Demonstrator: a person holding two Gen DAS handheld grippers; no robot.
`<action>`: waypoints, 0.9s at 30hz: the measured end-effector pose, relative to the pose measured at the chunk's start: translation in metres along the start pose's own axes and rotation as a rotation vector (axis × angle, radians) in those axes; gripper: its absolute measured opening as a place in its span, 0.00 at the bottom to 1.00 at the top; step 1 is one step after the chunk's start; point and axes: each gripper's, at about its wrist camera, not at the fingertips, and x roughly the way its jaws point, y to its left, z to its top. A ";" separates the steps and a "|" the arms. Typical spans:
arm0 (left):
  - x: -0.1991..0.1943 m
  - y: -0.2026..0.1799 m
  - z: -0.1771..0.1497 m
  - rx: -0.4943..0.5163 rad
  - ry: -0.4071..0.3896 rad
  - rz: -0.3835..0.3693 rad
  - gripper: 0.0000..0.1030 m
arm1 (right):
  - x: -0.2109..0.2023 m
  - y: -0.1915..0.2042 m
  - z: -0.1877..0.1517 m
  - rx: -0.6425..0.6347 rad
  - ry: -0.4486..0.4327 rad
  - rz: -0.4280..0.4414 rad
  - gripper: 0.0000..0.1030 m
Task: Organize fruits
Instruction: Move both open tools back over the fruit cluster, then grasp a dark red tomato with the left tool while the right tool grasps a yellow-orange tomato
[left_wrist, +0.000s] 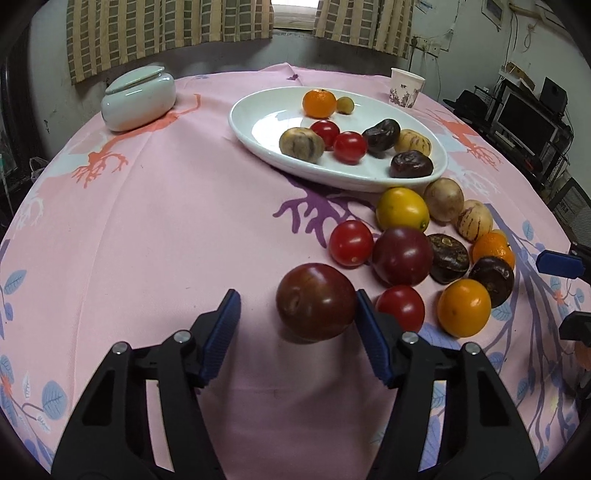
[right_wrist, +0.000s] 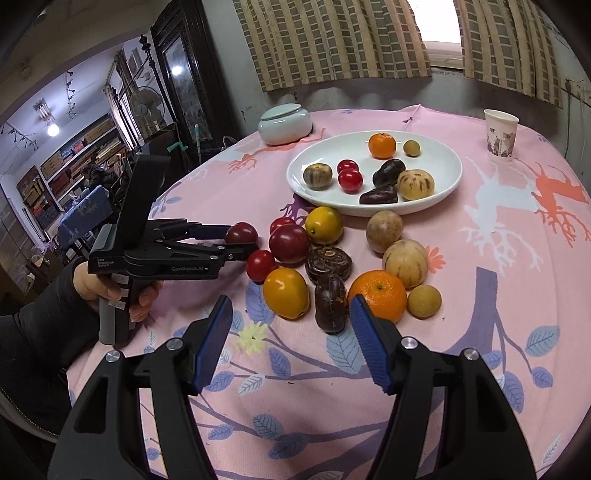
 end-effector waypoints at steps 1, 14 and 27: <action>0.001 0.000 0.000 -0.002 0.000 0.000 0.62 | 0.001 0.000 0.000 0.000 0.002 -0.002 0.65; 0.001 -0.002 0.001 -0.059 -0.026 -0.041 0.40 | 0.004 0.004 -0.003 -0.017 0.019 -0.030 0.65; -0.051 -0.038 -0.009 -0.014 -0.071 -0.086 0.40 | 0.012 0.007 -0.006 -0.038 0.046 -0.028 0.65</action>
